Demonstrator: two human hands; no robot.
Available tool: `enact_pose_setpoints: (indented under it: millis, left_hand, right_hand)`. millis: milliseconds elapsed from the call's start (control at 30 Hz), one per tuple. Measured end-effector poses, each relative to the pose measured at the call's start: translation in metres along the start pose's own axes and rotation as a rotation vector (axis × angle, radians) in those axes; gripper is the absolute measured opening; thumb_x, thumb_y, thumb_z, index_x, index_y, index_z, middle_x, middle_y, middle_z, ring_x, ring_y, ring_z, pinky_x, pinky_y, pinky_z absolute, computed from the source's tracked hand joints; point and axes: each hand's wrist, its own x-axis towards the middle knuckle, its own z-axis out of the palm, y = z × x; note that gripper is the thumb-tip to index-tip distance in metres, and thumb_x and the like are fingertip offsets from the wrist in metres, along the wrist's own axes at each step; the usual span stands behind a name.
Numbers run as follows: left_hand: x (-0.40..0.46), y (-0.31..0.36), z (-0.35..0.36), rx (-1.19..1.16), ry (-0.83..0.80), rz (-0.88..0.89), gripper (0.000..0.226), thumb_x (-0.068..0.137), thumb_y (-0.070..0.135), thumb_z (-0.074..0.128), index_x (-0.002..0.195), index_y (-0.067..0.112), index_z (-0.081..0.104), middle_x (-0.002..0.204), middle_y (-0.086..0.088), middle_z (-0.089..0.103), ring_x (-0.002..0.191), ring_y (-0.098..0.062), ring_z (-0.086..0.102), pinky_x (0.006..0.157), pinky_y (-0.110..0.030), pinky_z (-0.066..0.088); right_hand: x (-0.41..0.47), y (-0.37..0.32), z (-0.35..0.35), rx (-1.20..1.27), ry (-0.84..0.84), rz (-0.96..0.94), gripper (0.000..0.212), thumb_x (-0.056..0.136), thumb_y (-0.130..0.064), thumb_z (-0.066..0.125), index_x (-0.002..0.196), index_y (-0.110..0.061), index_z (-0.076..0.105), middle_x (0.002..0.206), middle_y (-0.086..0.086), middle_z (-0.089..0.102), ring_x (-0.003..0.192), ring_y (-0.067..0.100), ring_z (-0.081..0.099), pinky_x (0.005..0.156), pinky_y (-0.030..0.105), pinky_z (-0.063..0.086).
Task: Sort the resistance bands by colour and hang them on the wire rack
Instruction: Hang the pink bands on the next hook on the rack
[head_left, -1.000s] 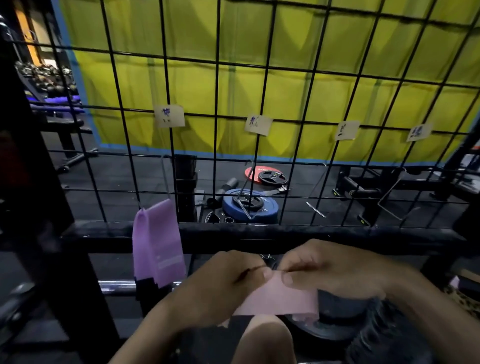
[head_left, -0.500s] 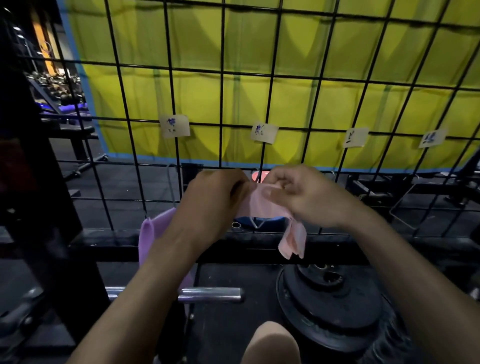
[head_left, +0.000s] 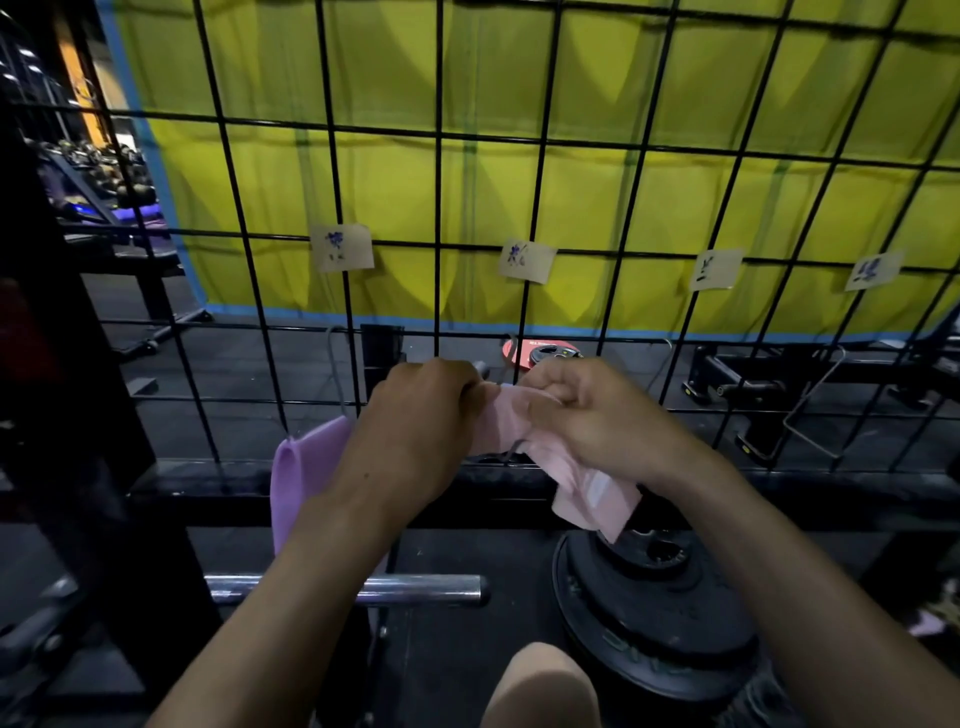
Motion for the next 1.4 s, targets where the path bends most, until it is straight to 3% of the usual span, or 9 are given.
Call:
enact_pose_setpoints:
  millis: [67,533,700,767,833,1000,1167,1300,1400]
  left_hand:
    - [0.001,0.003,-0.004,0.033,-0.018,-0.006,0.031,0.104,0.030,0.050,0.077,0.018,0.062,0.074,-0.001,0.060,0.072,-0.025,0.057,0.063,-0.034,0.039]
    - [0.029,0.013,-0.045,0.182,-0.399,0.005,0.042,0.106,0.030,0.045,0.067,0.017,0.054,0.072,-0.002,0.059,0.062,-0.012,0.055,0.051,-0.025,0.031]
    - [0.031,0.004,-0.048,0.129,-0.474,-0.027,0.049,0.105,0.036,0.043,0.072,0.004,0.060,0.075,-0.014,0.063,0.062,-0.020,0.054,0.055,-0.028,0.036]
    - [0.026,0.001,-0.047,0.100,-0.510,-0.032,0.046,0.105,0.034,0.045,0.068,0.008,0.056,0.066,-0.007,0.056,0.061,-0.020,0.052,0.057,-0.030,0.036]
    - [0.019,0.001,-0.046,0.053,-0.520,-0.035,0.046,0.104,0.031,0.047,0.062,0.012,0.051,0.060,-0.001,0.049,0.057,-0.017,0.047,0.057,-0.030,0.035]
    - [0.001,0.005,-0.031,-0.059,-0.511,-0.094,0.045,0.106,0.035,0.044,0.079,0.005,0.064,0.066,-0.001,0.050,0.056,-0.011,0.045,0.055,-0.027,0.034]
    - [-0.015,0.005,-0.008,-0.341,-0.423,-0.244,0.046,0.106,0.036,0.042,0.090,0.002,0.066,0.067,0.000,0.052,0.058,-0.012,0.047,0.060,-0.027,0.037]
    - [-0.044,0.008,0.028,-0.723,-0.308,-0.357,0.047,0.106,0.036,0.043,0.068,0.017,0.065,0.059,0.002,0.049,0.056,-0.014,0.041,0.059,-0.030,0.034]
    - [-0.057,0.013,0.050,-1.079,-0.219,-0.490,0.043,0.107,0.035,0.042,0.073,0.017,0.060,0.059,-0.003,0.046,0.050,-0.013,0.039,0.049,-0.026,0.033]
  right_hand:
    - [0.001,-0.002,-0.001,0.100,-0.014,0.041,0.014,0.099,-0.020,0.062,0.097,-0.009,0.071,0.087,0.017,0.075,0.081,0.039,0.070,0.073,0.041,0.051]
    - [-0.001,0.003,0.006,0.324,-0.062,0.095,0.014,0.093,-0.017,0.070,0.099,-0.006,0.063,0.083,0.009,0.078,0.083,0.022,0.073,0.086,0.037,0.055]
    - [-0.002,0.002,0.009,0.408,-0.069,0.139,0.030,0.085,-0.037,0.075,0.095,-0.011,0.066,0.096,0.013,0.077,0.088,0.023,0.072,0.089,0.041,0.054]
    - [-0.004,0.001,0.009,0.400,-0.086,0.167,0.020,0.092,-0.035,0.070,0.093,-0.016,0.065,0.079,0.004,0.074,0.070,0.017,0.067,0.069,0.034,0.050]
    - [-0.006,0.002,0.010,0.458,-0.107,0.197,0.012,0.096,-0.024,0.065,0.096,-0.013,0.061,0.055,-0.004,0.052,0.048,0.010,0.040,0.054,0.026,0.025]
    - [-0.015,0.007,0.011,0.640,-0.133,0.312,0.012,0.095,-0.013,0.066,0.106,-0.011,0.062,0.058,-0.002,0.038,0.051,0.011,0.025,0.052,0.028,0.017]
    - [-0.024,0.007,0.010,0.696,-0.111,0.334,0.010,0.100,-0.018,0.059,0.094,-0.015,0.066,0.063,-0.001,0.039,0.053,0.010,0.028,0.053,0.026,0.019]
    - [-0.036,0.007,0.024,0.830,-0.111,0.390,0.027,0.103,-0.030,0.053,0.080,-0.017,0.059,0.062,-0.002,0.040,0.053,0.010,0.029,0.052,0.026,0.020]
    - [-0.042,0.007,0.040,0.918,-0.039,0.421,0.042,0.102,-0.040,0.052,0.065,-0.023,0.062,0.059,-0.004,0.038,0.051,0.008,0.027,0.054,0.026,0.018]
